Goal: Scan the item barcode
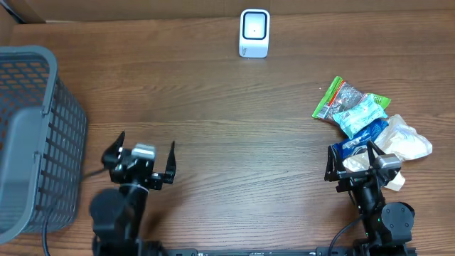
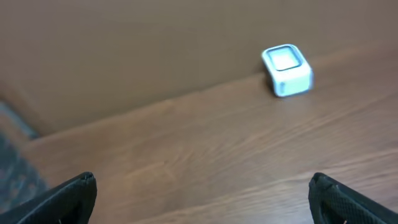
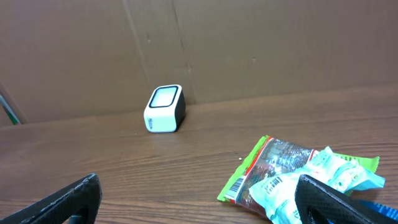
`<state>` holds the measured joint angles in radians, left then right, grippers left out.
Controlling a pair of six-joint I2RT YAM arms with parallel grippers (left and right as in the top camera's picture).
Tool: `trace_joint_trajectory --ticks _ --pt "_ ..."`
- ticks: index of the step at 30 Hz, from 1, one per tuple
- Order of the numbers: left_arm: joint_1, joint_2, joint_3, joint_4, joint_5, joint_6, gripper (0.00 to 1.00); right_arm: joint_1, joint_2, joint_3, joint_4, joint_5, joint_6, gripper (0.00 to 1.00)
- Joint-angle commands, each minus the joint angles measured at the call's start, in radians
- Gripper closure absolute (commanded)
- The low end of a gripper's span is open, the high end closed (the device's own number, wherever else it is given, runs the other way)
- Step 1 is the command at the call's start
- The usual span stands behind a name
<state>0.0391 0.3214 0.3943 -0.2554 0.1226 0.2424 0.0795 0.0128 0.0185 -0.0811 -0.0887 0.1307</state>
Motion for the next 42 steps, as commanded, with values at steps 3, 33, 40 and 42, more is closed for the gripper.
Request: trace_joint_trajectory --ticks 3,33,40,42 --pt "-0.007 -0.205 -0.271 0.166 -0.156 -0.117 0.00 0.005 -0.010 -0.011 0.005 0.010 -0.001 0.00" --pt "-0.008 -0.317 -0.389 0.179 -0.148 -0.145 0.00 0.005 -0.010 -0.011 0.005 0.010 -0.001 0.00" --pt "-0.008 -0.317 -0.389 0.179 -0.148 -0.145 0.01 0.005 -0.010 -0.011 0.005 0.010 -0.001 0.00" --pt "-0.008 -0.317 -0.389 0.179 -0.148 -0.145 0.00 0.005 -0.010 -0.011 0.005 0.010 -0.001 0.00"
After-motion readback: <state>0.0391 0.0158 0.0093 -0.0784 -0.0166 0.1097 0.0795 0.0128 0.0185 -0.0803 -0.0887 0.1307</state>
